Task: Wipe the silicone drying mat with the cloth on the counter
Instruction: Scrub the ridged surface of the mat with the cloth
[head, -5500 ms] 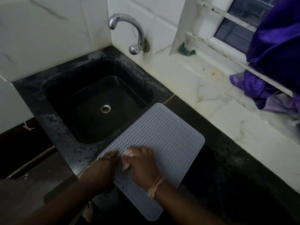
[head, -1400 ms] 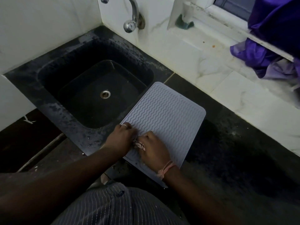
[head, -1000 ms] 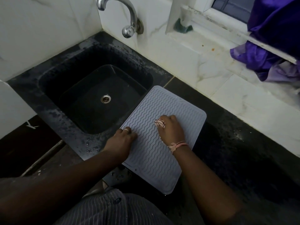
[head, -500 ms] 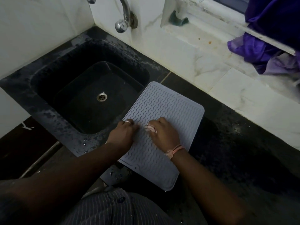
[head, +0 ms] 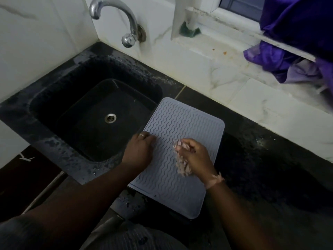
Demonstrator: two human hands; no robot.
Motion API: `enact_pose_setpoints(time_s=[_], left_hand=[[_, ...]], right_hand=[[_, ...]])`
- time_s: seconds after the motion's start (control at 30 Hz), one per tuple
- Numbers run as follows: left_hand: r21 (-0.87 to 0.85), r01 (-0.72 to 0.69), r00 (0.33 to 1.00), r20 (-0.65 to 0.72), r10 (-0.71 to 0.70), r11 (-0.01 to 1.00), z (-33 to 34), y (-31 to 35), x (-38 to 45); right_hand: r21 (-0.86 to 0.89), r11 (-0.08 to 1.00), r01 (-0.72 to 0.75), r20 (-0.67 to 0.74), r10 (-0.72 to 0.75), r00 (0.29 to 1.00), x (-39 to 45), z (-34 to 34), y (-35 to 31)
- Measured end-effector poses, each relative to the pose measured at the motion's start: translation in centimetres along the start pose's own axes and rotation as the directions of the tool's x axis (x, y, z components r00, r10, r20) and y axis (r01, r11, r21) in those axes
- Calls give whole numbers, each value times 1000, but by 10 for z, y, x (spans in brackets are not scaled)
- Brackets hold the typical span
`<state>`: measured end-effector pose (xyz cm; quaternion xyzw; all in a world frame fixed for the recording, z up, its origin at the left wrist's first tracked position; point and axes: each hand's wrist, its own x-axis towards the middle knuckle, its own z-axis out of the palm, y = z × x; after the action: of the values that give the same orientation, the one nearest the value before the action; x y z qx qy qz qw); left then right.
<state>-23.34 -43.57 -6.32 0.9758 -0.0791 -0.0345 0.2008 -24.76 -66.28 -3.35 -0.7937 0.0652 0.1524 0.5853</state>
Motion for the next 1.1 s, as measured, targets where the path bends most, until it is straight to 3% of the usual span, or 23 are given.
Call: enact_pose_setpoints(time_s=[0.03, 0.1, 0.17, 0.2, 0.43, 0.8, 1.1], left_hand=[[-7, -31, 999, -29, 31, 999, 4, -3, 3], [-2, -66, 996, -67, 66, 998, 12, -8, 12], [-13, -66, 995, -70, 65, 998, 22, -8, 20], [-39, -59, 996, -64, 56, 997, 27, -6, 22], [36, -110, 994, -1, 110, 993, 47, -7, 27], [203, -130, 990, 87, 114, 970, 55, -6, 30], [254, -134, 989, 95, 113, 958, 61, -8, 32]], right_hand=[[-32, 999, 10, 41, -9, 999, -9, 2, 5], [-333, 939, 86, 31, -80, 996, -19, 9, 17], [-687, 717, 121, -36, -199, 979, -25, 19, 26], [-745, 659, 107, -69, -236, 969, -28, 27, 25], [-820, 572, 19, -157, -257, 954, -49, 84, 43], [-865, 501, 25, -174, -347, 922, 9, 51, 41], [-795, 600, -90, -320, -289, 902, 99, 17, 23]])
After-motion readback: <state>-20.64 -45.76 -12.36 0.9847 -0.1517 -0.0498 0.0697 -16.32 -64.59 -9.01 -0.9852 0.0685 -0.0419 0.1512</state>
